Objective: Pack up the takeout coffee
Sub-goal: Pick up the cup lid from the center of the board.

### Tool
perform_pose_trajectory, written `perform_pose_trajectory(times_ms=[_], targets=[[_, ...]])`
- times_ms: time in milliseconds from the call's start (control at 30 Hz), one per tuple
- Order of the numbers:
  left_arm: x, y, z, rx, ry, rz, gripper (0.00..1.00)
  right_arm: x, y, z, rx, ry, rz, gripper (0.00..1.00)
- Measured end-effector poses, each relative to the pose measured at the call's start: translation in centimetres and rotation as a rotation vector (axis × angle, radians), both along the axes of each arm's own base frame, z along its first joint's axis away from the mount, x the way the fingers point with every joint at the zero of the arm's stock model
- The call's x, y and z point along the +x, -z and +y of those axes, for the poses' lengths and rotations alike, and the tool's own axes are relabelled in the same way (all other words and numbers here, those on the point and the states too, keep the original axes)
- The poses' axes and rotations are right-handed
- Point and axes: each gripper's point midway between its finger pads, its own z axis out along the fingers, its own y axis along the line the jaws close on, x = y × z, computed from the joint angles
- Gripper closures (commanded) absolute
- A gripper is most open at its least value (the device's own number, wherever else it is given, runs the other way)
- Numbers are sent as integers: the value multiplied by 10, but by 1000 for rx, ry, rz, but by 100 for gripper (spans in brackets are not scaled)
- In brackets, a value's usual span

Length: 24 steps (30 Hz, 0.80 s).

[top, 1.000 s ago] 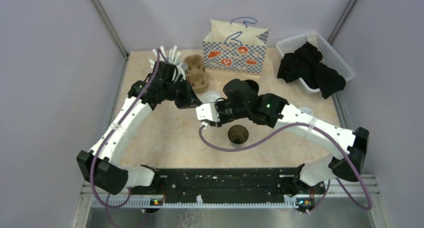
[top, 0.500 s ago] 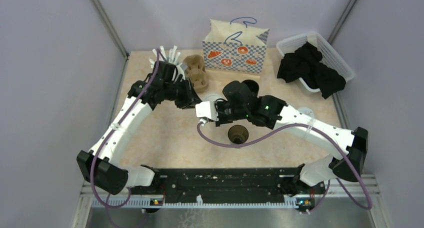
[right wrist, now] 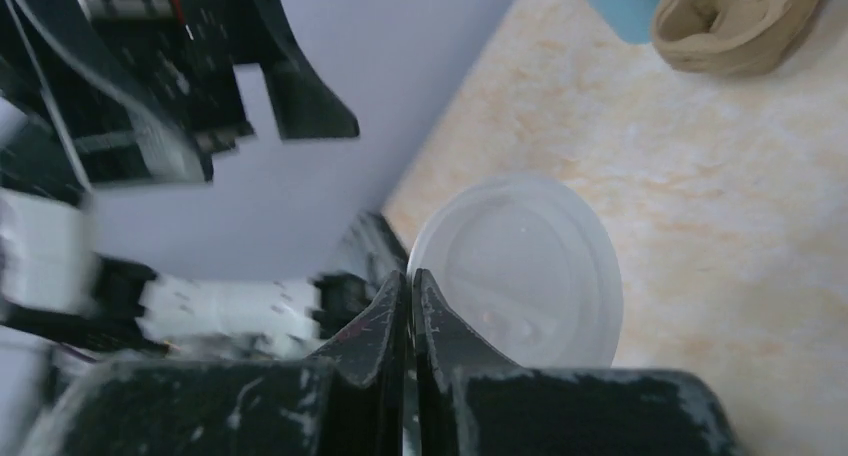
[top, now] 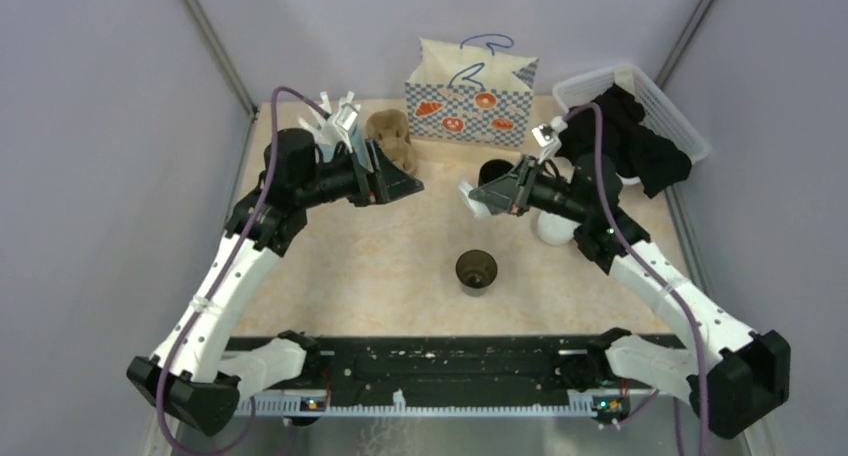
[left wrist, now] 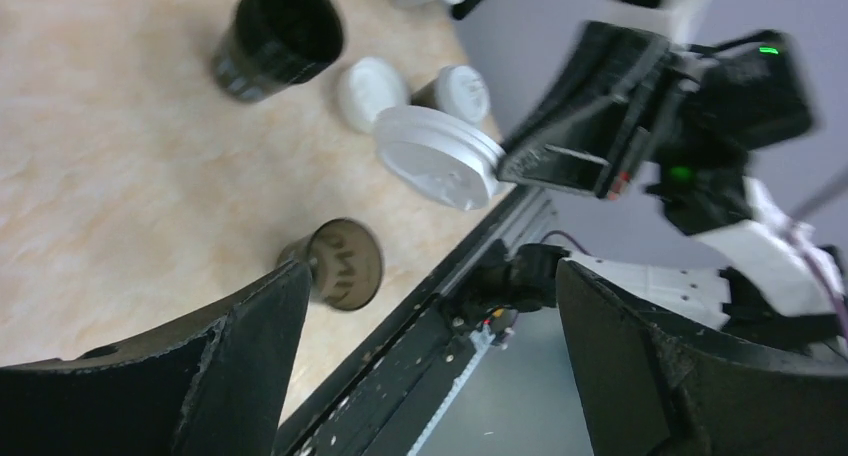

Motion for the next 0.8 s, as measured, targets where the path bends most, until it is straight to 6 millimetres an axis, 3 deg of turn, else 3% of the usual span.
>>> perform_pose_trajectory(times_ms=[67, 167, 267, 433, 667, 800], targets=[[-3, -7, -11, -66, 69, -47, 1, 7, -6, -14, 208, 35, 189, 100], [-7, -4, -25, -154, 155, -57, 1, 8, -13, -18, 390, 12, 396, 100], [-11, -11, -39, -285, 243, -58, 3, 1, -44, -16, 560, -63, 522, 100], [-19, -34, -47, -459, 329, -86, 2, -14, -103, -26, 773, -191, 545, 100], [-33, -90, -56, -638, 444, -192, 6, -14, -172, -37, 934, -282, 506, 100], [-34, -107, -68, -697, 504, -195, 12, -17, -192, -45, 1001, -312, 450, 100]])
